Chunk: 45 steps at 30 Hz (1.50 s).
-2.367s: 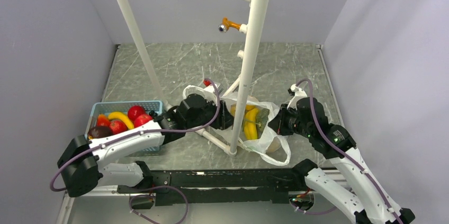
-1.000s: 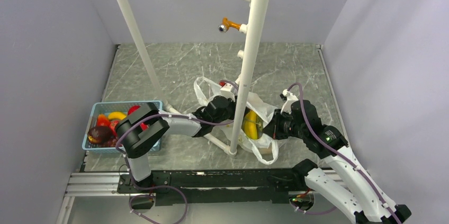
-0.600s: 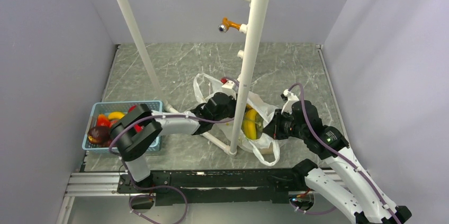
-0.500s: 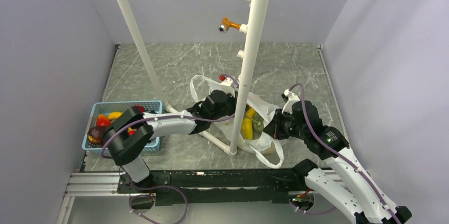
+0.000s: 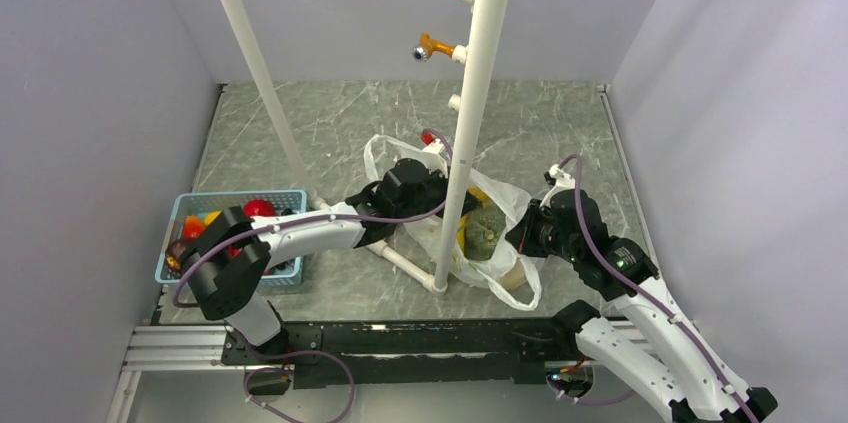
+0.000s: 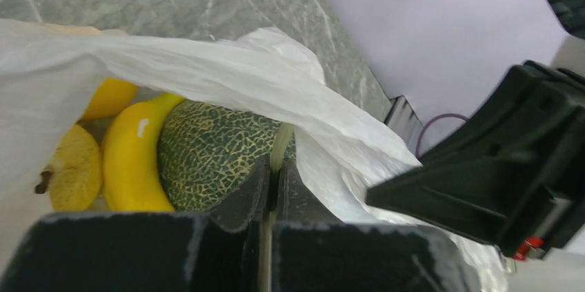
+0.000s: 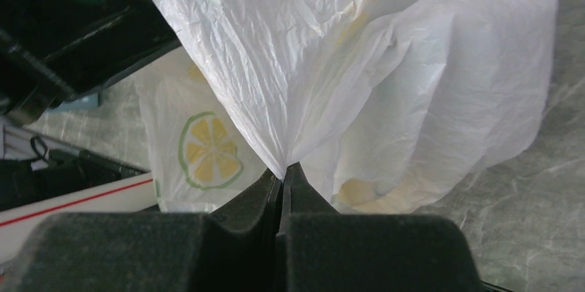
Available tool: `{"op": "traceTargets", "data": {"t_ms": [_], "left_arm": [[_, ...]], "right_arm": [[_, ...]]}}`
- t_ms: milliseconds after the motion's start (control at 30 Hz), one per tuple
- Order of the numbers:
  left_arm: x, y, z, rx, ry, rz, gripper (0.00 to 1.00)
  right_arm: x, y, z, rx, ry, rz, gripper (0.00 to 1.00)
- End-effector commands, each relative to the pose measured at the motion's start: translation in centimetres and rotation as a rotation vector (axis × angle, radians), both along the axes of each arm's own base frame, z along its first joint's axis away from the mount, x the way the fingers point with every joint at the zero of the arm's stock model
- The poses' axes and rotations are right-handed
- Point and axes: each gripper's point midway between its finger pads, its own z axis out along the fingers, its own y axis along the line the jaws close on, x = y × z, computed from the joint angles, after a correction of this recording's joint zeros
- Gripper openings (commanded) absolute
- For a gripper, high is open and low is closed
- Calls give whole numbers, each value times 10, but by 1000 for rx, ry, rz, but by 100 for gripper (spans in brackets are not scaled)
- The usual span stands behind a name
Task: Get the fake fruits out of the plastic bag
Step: Take out the fake fruit from the plastic bag.
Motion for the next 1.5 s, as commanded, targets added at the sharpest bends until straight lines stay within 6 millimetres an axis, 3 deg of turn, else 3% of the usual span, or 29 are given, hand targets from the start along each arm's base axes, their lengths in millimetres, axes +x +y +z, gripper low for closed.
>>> {"op": "traceTargets", "data": {"t_ms": [0, 167, 300, 600, 800, 967, 1100, 1300, 1467], "left_arm": [[-18, -9, 71, -126, -54, -109, 0], [-35, -7, 71, -87, -53, -157, 0], [-43, -4, 93, -154, -103, -171, 0], [-11, -3, 144, -140, -147, -12, 0], [10, 3, 161, -52, -234, 79, 0], [-3, 9, 189, -90, -281, 37, 0], [-9, 36, 193, -45, -294, 85, 0], [-45, 86, 212, -81, -363, 5, 0], [-59, 147, 226, -92, -385, 102, 0]], "right_arm": [[20, -13, 18, -1, -78, -130, 0], [32, -25, 33, -21, -154, -203, 0], [33, -17, 32, -28, -148, -150, 0], [17, 22, 22, 53, -114, 100, 0], [15, 17, 18, 32, -99, 83, 0], [17, 4, 9, -6, -78, 6, 0], [17, 4, 13, 6, -93, 3, 0], [20, 1, 13, -4, -95, -16, 0], [20, 5, 7, 14, -90, -13, 0]]}}
